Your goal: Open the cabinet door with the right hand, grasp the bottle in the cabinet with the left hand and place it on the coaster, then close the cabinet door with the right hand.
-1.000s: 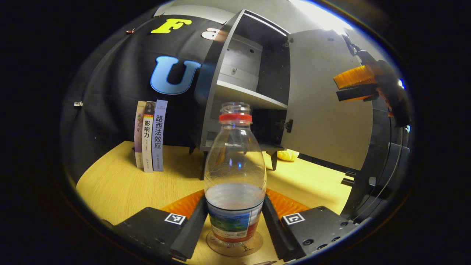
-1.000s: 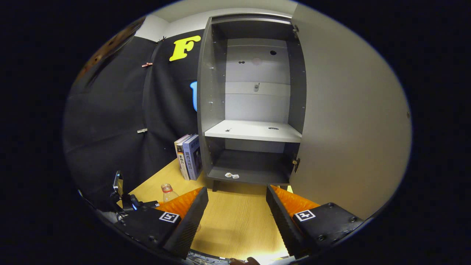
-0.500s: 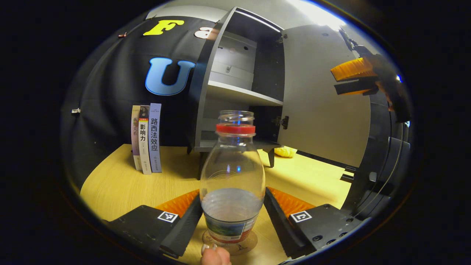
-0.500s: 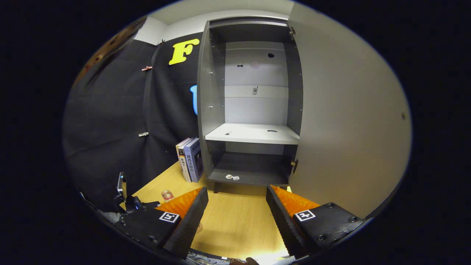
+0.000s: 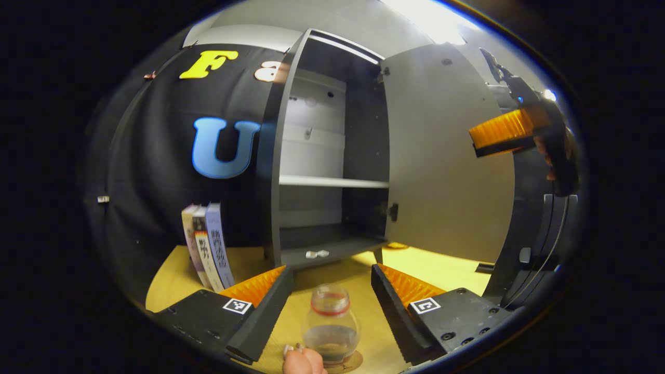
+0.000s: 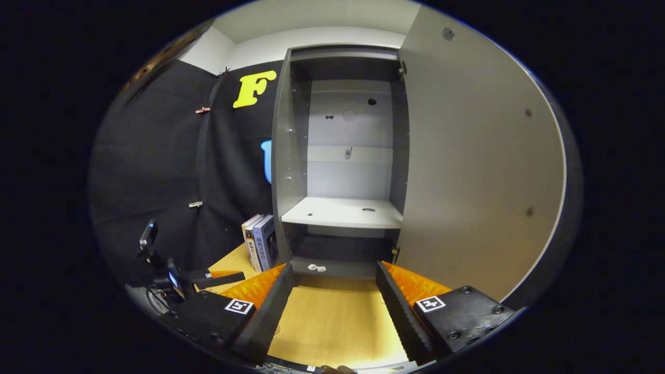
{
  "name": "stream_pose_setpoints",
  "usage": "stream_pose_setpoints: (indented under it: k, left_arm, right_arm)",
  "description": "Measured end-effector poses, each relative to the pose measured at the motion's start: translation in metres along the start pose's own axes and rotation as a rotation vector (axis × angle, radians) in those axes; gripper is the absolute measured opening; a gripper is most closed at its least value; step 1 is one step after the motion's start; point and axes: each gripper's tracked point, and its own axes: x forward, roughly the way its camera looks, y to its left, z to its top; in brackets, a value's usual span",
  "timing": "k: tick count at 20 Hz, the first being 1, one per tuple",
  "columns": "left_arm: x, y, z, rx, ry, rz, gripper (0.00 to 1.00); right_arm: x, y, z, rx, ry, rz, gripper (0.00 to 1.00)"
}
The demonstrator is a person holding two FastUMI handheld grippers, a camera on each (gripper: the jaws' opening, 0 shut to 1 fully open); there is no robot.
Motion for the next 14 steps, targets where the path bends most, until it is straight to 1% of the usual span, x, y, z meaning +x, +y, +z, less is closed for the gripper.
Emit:
stream_pose_setpoints:
  k: [1, 2, 3, 4, 5, 6, 7, 10, 12, 14]
  left_arm:
    - [-0.001, -0.008, 0.019, -0.001, -0.011, -0.024, 0.92]
    - [-0.001, -0.016, 0.037, 0.001, -0.011, -0.046, 0.93]
    - [-0.001, -0.027, 0.05, -0.004, -0.007, -0.075, 0.95]
    - [-0.002, -0.041, 0.059, -0.018, 0.005, -0.122, 0.93]
    - [-0.003, -0.058, 0.066, -0.034, 0.021, -0.175, 0.93]
    - [-0.004, -0.071, 0.073, -0.04, 0.041, -0.211, 0.93]
    - [-0.002, -0.08, 0.078, -0.032, 0.06, -0.228, 0.95]
    - [0.015, -0.102, 0.093, 0.02, 0.066, -0.238, 0.95]
    - [0.028, -0.123, 0.101, 0.032, 0.066, -0.239, 0.92]
    - [0.043, -0.149, 0.105, -0.006, 0.077, -0.261, 0.9]
  right_arm:
    - [-0.011, -0.005, 0.007, -0.011, -0.008, -0.012, 0.97]
    - [-0.023, -0.015, 0.012, -0.03, -0.013, -0.038, 0.94]
    - [-0.036, -0.027, 0.018, -0.051, -0.024, -0.078, 0.98]
    - [-0.05, -0.039, 0.027, -0.062, -0.041, -0.114, 1.0]
    - [-0.065, -0.05, 0.034, -0.061, -0.059, -0.148, 0.94]
    - [-0.079, -0.063, 0.041, -0.054, -0.076, -0.182, 0.97]
    - [-0.092, -0.078, 0.045, -0.045, -0.09, -0.224, 0.97]
    - [-0.121, -0.133, 0.044, -0.015, -0.102, -0.345, 0.97]
    - [-0.129, -0.164, 0.039, 0.016, -0.086, -0.389, 0.97]
    - [-0.128, -0.189, 0.042, 0.018, -0.089, -0.397, 0.97]
